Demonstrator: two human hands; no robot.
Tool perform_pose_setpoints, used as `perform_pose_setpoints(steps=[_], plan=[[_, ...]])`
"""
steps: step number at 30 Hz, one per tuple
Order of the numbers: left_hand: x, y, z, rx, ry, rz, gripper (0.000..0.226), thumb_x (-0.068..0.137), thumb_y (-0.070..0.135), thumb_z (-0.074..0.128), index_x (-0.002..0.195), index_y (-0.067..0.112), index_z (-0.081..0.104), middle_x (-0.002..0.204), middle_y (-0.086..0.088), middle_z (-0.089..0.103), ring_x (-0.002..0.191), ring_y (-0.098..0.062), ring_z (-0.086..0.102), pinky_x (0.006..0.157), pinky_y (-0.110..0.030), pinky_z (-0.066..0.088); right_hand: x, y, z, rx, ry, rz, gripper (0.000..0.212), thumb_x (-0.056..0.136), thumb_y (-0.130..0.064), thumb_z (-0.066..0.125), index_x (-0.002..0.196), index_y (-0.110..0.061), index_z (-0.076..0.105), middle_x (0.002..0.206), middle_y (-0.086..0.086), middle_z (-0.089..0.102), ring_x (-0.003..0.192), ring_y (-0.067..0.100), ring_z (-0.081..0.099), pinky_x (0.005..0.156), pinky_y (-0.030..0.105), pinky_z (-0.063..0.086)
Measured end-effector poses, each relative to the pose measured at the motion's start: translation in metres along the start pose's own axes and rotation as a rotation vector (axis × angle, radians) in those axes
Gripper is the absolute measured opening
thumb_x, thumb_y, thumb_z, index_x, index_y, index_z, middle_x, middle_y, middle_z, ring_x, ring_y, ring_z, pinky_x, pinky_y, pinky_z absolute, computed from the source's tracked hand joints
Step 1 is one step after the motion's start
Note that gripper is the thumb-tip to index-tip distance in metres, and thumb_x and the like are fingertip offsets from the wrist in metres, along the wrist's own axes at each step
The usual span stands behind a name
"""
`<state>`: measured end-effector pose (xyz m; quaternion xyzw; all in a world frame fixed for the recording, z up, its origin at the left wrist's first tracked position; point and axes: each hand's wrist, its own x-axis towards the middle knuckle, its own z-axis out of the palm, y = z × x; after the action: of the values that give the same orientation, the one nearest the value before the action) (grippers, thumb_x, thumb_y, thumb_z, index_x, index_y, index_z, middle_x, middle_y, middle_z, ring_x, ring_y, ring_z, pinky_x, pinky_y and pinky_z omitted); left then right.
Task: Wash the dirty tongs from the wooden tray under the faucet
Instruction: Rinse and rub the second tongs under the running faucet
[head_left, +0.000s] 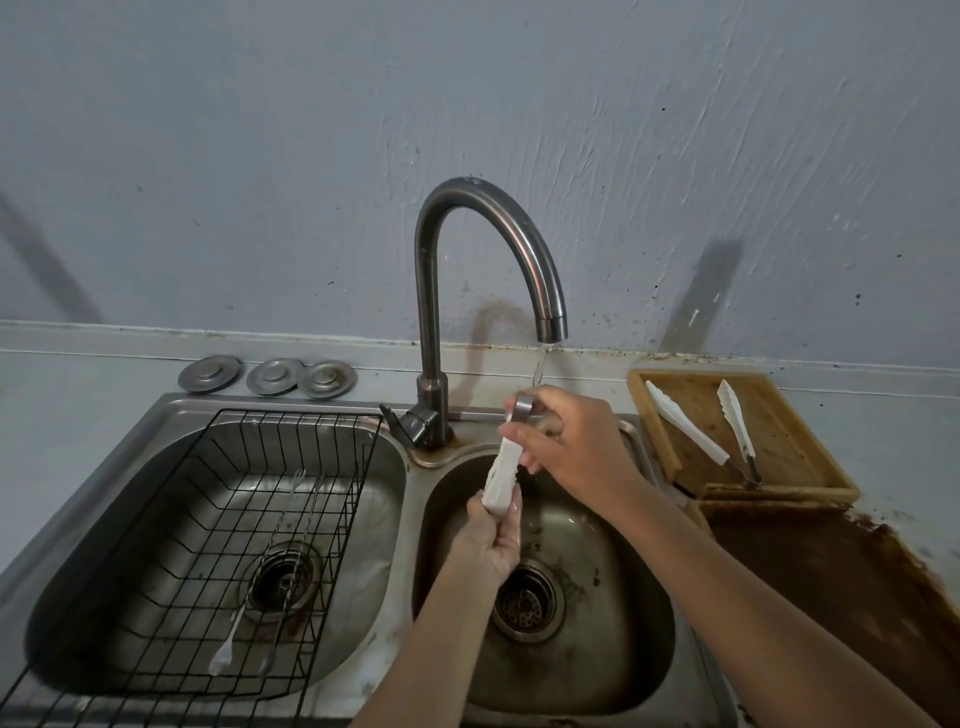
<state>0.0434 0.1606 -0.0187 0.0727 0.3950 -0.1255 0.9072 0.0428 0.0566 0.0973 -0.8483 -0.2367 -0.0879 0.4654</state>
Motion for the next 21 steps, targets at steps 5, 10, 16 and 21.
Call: perform_pose_setpoints(steps=[5,10,16,21], plan=[[-0.001,-0.005,-0.001,-0.015,0.021,-0.023,0.036,0.094,0.023,0.053,0.090,-0.013,0.053,0.050,-0.027,0.062,0.035,-0.027,0.063,0.033,-0.027,0.051,0.003,0.006,0.000,-0.011,0.019,0.016,0.020,0.085,-0.028,0.063,0.097,-0.012,0.064,0.069,-0.013,0.063,0.053,0.010,0.065,0.051,0.020,0.055],[-0.003,-0.010,0.000,-0.026,0.039,-0.034,0.037,0.093,0.022,0.055,0.102,-0.013,0.051,0.078,-0.026,0.060,0.035,-0.027,0.062,0.028,-0.027,0.047,0.001,0.009,-0.005,-0.025,0.025,0.016,0.015,0.086,-0.031,0.060,0.092,-0.017,0.062,0.066,-0.010,0.064,0.055,0.009,0.065,0.052,0.016,0.054],[-0.001,-0.001,-0.005,0.073,0.080,0.070,0.034,0.095,0.023,0.052,0.092,-0.012,0.053,0.077,-0.023,0.057,0.032,-0.024,0.061,0.032,-0.026,0.050,0.011,0.006,-0.018,-0.266,-0.131,0.026,0.015,0.082,-0.030,0.066,0.087,-0.016,0.062,0.078,-0.006,0.062,0.067,0.004,0.058,0.062,0.013,0.048],[-0.003,0.030,-0.002,0.326,0.154,0.269,0.029,0.097,0.021,0.048,0.097,-0.007,0.055,0.059,-0.016,0.058,0.026,-0.015,0.054,0.026,-0.017,0.041,0.006,0.002,-0.019,-0.939,-0.353,-0.273,0.036,0.095,-0.042,0.035,0.097,-0.016,0.061,0.087,0.000,0.065,0.079,0.017,0.060,0.070,0.033,0.050]])
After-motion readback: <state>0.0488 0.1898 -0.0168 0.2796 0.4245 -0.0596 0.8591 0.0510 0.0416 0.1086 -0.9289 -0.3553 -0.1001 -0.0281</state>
